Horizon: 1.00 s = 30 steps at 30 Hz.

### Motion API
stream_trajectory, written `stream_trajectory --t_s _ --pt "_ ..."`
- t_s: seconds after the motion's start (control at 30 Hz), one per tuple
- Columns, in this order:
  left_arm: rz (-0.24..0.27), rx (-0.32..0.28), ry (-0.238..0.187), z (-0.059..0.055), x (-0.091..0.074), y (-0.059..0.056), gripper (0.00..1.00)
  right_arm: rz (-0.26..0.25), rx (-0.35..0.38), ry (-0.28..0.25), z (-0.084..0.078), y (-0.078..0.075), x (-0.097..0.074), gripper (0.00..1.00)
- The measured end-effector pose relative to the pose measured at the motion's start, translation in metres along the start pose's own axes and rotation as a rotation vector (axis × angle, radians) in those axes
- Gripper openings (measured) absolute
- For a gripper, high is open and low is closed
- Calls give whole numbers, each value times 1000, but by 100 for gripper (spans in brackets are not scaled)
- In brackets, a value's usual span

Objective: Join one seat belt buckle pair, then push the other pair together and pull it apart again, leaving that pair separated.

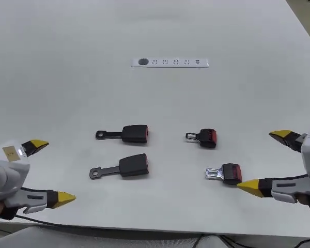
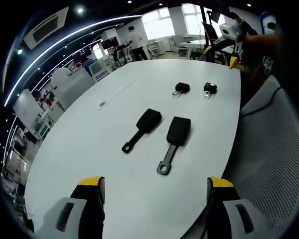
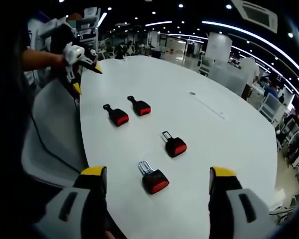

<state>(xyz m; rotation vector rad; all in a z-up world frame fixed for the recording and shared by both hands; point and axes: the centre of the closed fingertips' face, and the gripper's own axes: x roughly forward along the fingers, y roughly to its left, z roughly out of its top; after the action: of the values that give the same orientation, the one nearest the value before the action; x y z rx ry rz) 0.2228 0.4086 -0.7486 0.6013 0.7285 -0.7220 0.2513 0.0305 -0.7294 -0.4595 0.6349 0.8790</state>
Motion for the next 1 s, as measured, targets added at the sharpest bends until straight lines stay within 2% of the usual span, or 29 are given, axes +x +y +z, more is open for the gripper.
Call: stream_trajectory --t_s 0.23,0.4,0.53,0.73,0.87,1.0 --pt "-14 35 11 6 10 -2 82 13 -43 35 -6 4 6 82" --pt "-30 55 13 14 22 -4 79 37 -74 55 -9 9 10 79" --pt "-52 91 37 16 34 -8 77 49 -102 68 -10 9 15 78" --pt "-72 118 47 21 47 -10 76 68 -132 84 -14 8 23 77" --pt "-93 118 52 24 60 -11 75 81 -140 100 -17 7 29 75" --pt "-133 145 71 21 77 -17 73 118 -169 116 -21 11 35 70"
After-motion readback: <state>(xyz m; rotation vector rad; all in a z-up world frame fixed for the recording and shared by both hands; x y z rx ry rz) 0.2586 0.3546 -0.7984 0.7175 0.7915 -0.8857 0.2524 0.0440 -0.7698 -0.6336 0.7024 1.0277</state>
